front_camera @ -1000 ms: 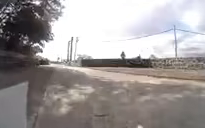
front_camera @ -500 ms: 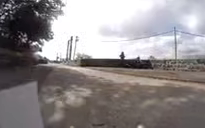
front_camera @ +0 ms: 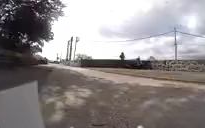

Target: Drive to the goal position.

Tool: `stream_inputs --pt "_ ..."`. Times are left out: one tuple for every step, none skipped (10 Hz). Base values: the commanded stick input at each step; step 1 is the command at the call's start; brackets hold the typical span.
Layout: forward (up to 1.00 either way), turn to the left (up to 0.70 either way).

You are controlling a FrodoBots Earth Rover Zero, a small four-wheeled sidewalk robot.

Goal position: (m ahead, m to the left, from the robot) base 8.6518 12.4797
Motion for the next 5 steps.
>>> stream_inputs --pt "0.0 0.0" --pt "0.0 0.0" --pt "0.0 0.0" --pt "0.7 0.0" --pt "0.7 0.0"
